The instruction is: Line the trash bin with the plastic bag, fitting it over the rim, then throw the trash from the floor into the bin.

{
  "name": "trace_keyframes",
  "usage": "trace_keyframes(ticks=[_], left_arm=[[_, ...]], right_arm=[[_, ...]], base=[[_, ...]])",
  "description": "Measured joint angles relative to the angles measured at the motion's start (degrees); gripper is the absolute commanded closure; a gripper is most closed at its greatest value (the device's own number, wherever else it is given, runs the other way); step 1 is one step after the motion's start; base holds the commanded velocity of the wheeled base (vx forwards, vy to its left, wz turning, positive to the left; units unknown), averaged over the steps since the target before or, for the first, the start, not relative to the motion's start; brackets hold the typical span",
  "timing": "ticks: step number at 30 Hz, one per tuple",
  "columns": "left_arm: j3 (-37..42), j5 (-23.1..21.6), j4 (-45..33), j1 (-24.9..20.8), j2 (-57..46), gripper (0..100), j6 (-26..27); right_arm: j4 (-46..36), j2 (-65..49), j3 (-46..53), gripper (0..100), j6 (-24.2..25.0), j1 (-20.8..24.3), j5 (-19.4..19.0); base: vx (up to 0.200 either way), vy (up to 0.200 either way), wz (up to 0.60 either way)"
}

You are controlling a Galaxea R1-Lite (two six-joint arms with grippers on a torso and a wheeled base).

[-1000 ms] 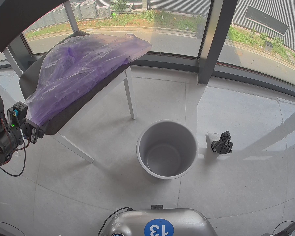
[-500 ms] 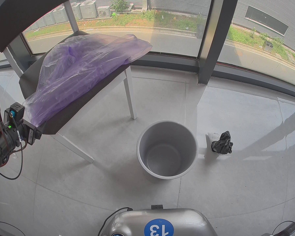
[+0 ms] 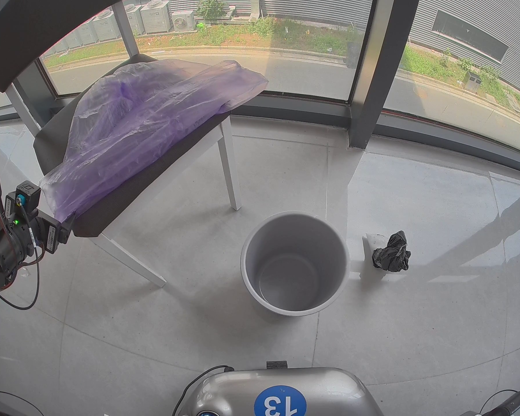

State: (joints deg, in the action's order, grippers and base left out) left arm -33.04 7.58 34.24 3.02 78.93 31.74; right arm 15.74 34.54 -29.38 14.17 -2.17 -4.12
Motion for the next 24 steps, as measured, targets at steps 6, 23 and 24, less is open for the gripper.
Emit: trace_keyframes(ticks=[6, 23, 24], left_arm=[[-0.52, -0.01, 0.05, 0.89, 0.5, 0, 0.02], [-1.9, -0.23, 6.95, 2.35, 4.52, 0, -0.62], [-1.61, -0.28, 8.12, 2.35, 4.88, 0, -0.62]], right_arm=[[0.0, -0.55, -0.2, 0, -0.02, -0.02, 0.05], [-0.06, -1.22, 0.02, 0, -0.02, -0.02, -0.34], [-0.06, -1.24, 0.02, 0, -0.02, -0.04, -0.33]], base=[[0.0, 0.0, 0.0], [0.0, 0.0, 0.0], [0.0, 0.0, 0.0]])
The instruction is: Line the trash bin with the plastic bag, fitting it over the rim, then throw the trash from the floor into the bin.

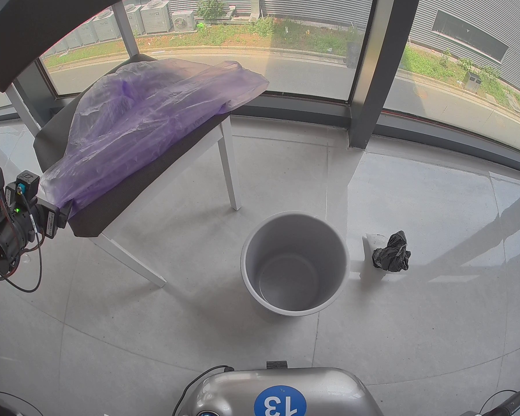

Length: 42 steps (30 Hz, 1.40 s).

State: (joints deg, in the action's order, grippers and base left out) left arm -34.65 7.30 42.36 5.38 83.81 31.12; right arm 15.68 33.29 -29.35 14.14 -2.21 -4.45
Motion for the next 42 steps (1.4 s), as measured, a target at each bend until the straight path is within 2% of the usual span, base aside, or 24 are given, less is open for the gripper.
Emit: trace_keyframes(ticks=[5, 9, 20, 30, 31, 42], left_arm=[[1.6, -0.09, 5.67, 0.02, 1.79, 0, -0.72], [2.65, -0.02, 8.06, -0.09, 3.07, 0, -2.58], [5.84, -0.05, 13.86, -0.01, 4.11, 0, -2.91], [6.53, -0.06, 14.59, 0.07, 4.06, 0, -2.9], [6.56, -0.06, 14.57, 0.07, 4.01, 100, -2.9], [7.56, -0.24, 14.43, -0.41, 3.69, 100, -3.64]], right_arm=[[-0.06, -0.3, 0.15, 0, 0.2, 0.0, 0.0], [-0.16, -0.61, 0.22, 0, 1.02, 0.0, -0.01], [-0.06, -0.91, 0.59, 0, 1.32, 0.01, -0.11], [-0.13, -1.63, 1.28, 0, 1.34, 0.01, -0.2], [-0.11, -1.73, 1.35, 0, 1.34, 0.01, -0.2], [-0.16, -2.76, 3.32, 0, 1.32, 0.1, -2.04]], base=[[0.0, 0.0, 0.0], [0.0, 0.0, 0.0], [0.0, 0.0, 0.0], [0.0, 0.0, 0.0], [0.0, 0.0, 0.0], [0.0, 0.0, 0.0]])
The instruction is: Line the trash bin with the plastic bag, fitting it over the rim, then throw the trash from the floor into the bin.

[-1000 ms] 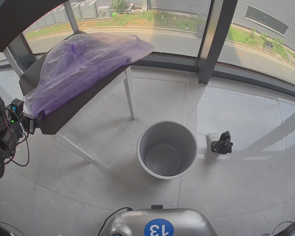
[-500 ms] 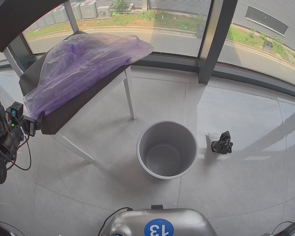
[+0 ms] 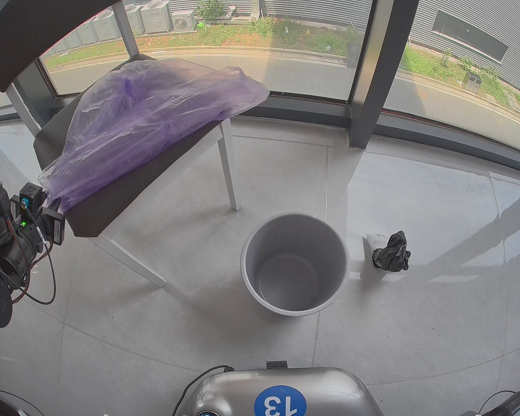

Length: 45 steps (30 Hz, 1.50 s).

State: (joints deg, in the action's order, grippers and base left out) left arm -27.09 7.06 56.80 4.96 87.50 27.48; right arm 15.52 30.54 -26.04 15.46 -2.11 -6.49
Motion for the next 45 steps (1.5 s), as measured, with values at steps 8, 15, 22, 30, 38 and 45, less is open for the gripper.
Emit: trace_keyframes(ticks=[8, 15, 22, 30, 38, 45], left_arm=[[0.61, 0.02, 0.11, -0.15, -0.33, 100, -1.6], [0.68, -0.3, 0.05, 0.13, -1.9, 100, -6.41], [0.11, -1.76, -0.59, 0.33, -4.27, 100, -12.81], [-0.72, -3.86, -0.85, -0.2, -7.02, 100, -19.76], [-2.89, -7.11, -2.61, -0.65, -9.92, 100, -23.54], [-4.35, -10.18, -5.32, -2.01, -12.48, 100, -25.81]], right_arm=[[-0.06, -0.17, 1.02, 0, -0.07, 0.33, -0.18], [-0.04, 0.07, 1.32, 0, -0.41, 0.55, -0.24], [-0.09, 0.8, 0.83, 0, -5.1, 0.62, -0.16], [-0.13, 1.71, 0.71, 0, -9.03, 0.55, 0.66], [0.02, 2.62, 0.57, 0, -10.51, 0.51, 0.69], [-0.83, 2.91, 0.96, 0, -12.46, 0.55, 0.66]], base=[[0.0, 0.0, 0.0], [0.0, 0.0, 0.0], [0.0, 0.0, 0.0], [0.0, 0.0, 0.0], [0.0, 0.0, 0.0], [0.0, 0.0, 0.0]])
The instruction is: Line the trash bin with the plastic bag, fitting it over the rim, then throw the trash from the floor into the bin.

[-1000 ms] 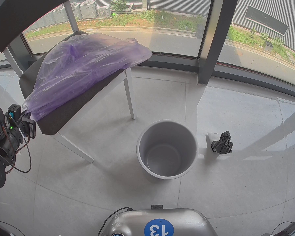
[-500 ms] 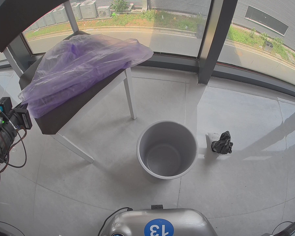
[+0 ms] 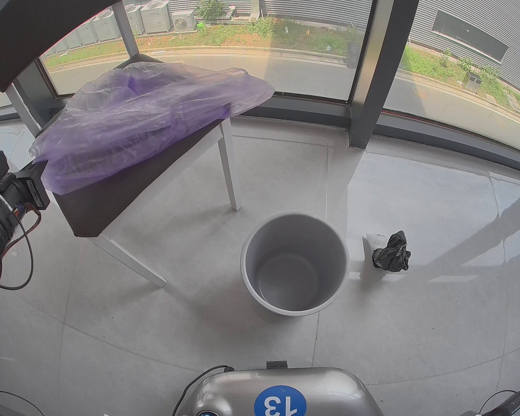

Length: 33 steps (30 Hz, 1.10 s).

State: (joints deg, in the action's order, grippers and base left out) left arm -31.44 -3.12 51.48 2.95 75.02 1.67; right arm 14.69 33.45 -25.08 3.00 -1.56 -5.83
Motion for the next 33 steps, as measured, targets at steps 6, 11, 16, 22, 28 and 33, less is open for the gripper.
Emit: trace_keyframes(ticks=[6, 11, 16, 22, 28, 33], left_arm=[[-1.6, -1.11, -2.07, -2.43, -0.82, 100, -0.11], [-3.54, -1.58, -3.74, -3.61, -1.13, 100, -0.12], [-5.49, -2.35, -4.07, -5.53, -1.49, 100, -0.37], [-10.37, -2.46, -8.95, -7.68, -1.73, 100, -0.39], [-16.32, -2.67, -15.17, -9.7, -2.17, 100, -0.33], [-21.18, -2.67, -22.58, -11.72, -2.94, 100, -0.06]], right_arm=[[-1.56, 0.04, 0.13, 0, -4.67, 0.0, 0.04], [-1.74, 0.32, 0.11, 0, -5.79, 0.05, 0.02], [-1.37, 1.27, -0.55, 0, -5.46, 0.05, 0.04], [-0.02, 2.95, -2.05, 0, -5.0, 0.05, 0.04], [5.69, 5.9, -5.02, 0, -2.35, 0.05, 0.09], [9.01, 9.22, -7.94, 0, -1.06, 0.07, 0.11]], base=[[0.0, 0.0, 0.0], [0.0, 0.0, 0.0], [0.0, 0.0, 0.0], [0.0, 0.0, 0.0], [0.0, 0.0, 0.0], [0.0, 0.0, 0.0]])
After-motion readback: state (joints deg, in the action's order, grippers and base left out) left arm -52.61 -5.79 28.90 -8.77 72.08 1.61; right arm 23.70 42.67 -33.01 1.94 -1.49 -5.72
